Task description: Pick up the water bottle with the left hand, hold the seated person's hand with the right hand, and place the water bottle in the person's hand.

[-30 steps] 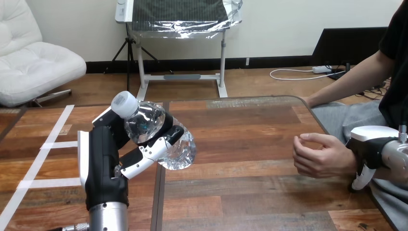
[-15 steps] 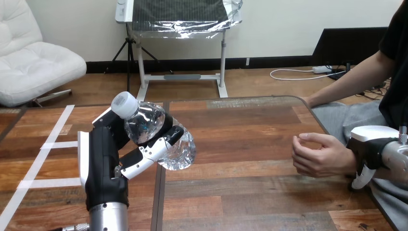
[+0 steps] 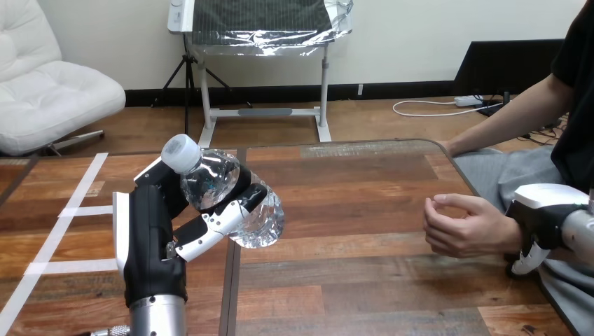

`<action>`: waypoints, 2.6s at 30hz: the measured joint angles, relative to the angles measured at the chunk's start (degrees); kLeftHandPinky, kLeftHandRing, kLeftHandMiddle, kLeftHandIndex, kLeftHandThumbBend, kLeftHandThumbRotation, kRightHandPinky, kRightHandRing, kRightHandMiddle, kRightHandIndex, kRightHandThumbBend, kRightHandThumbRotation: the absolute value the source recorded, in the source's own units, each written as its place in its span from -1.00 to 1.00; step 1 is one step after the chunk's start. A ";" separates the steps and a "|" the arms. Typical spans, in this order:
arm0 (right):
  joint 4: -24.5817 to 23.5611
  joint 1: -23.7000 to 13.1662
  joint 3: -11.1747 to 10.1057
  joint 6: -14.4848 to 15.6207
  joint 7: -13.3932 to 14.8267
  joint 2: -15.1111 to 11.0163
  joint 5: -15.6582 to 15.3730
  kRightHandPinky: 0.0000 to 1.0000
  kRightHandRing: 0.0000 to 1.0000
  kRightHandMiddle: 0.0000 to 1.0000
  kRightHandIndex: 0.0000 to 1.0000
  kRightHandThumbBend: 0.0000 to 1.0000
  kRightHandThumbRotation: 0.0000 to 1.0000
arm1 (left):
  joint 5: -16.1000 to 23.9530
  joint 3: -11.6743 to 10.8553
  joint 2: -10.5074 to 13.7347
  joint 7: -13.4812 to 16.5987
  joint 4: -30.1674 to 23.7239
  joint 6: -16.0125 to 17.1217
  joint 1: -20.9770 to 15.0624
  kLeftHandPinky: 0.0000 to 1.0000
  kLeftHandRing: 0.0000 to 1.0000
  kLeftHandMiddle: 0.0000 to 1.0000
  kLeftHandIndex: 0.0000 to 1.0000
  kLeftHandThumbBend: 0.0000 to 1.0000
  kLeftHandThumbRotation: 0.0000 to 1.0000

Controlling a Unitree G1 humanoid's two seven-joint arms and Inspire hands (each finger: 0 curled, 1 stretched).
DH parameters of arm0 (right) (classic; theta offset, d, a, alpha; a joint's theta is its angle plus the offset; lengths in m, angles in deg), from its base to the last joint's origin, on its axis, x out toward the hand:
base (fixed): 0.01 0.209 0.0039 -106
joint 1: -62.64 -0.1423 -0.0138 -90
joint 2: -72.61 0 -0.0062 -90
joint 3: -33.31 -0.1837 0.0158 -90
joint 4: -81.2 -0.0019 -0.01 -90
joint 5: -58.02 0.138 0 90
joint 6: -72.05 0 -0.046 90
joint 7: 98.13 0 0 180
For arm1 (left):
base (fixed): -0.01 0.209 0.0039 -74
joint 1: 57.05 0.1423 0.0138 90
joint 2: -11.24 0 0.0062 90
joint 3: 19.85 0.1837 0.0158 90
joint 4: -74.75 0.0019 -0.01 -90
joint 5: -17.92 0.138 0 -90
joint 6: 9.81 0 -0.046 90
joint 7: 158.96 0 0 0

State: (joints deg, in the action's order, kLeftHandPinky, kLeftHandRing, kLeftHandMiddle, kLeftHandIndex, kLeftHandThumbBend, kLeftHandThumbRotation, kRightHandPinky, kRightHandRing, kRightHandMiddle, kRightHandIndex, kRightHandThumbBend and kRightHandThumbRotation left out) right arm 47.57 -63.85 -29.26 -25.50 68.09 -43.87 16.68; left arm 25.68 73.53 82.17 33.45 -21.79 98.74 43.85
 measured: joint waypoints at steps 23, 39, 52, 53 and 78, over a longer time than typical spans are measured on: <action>-2.85 3.80 -4.08 -0.49 0.52 -0.41 5.47 -0.51 -0.31 -0.10 0.17 0.34 -1.00 | 1.22 0.02 -0.01 0.13 0.00 -0.41 0.02 -0.28 -0.20 -0.12 -0.03 0.31 -1.00; -2.90 3.91 -4.47 -0.79 0.19 -0.35 5.50 -0.58 -0.37 -0.15 -0.14 0.25 -1.00 | 1.89 0.36 -0.01 -0.11 0.00 -0.41 -0.17 -0.27 -0.21 -0.13 -0.04 0.29 -1.00; -6.26 5.60 -5.98 -0.33 0.11 -0.49 5.96 -0.55 -0.37 -0.18 -0.24 0.27 -1.00 | 2.35 0.96 0.11 -0.86 0.01 -0.42 -1.23 -0.27 -0.22 -0.13 -0.04 0.25 -1.00; -6.55 5.70 -6.08 -0.33 0.05 -0.53 5.97 -0.54 -0.35 -0.17 -0.23 0.28 -1.00 | 2.33 1.02 0.12 -1.02 0.01 -0.42 -1.34 -0.26 -0.22 -0.13 -0.04 0.26 -1.00; -10.09 6.13 -7.87 -0.34 -0.90 -1.00 6.52 -0.65 -0.47 -0.26 -0.21 0.32 -1.00 | 4.21 3.80 0.42 -1.99 0.01 -1.28 -3.99 -0.30 -0.22 -0.13 -0.04 0.28 -1.00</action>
State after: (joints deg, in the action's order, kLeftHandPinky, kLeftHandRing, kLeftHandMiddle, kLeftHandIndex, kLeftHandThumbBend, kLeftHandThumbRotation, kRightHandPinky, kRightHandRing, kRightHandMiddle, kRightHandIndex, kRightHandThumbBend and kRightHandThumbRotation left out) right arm 37.48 -57.72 -37.13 -25.84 67.19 -44.87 23.20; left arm 29.89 77.32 82.58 31.46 -21.78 97.46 39.86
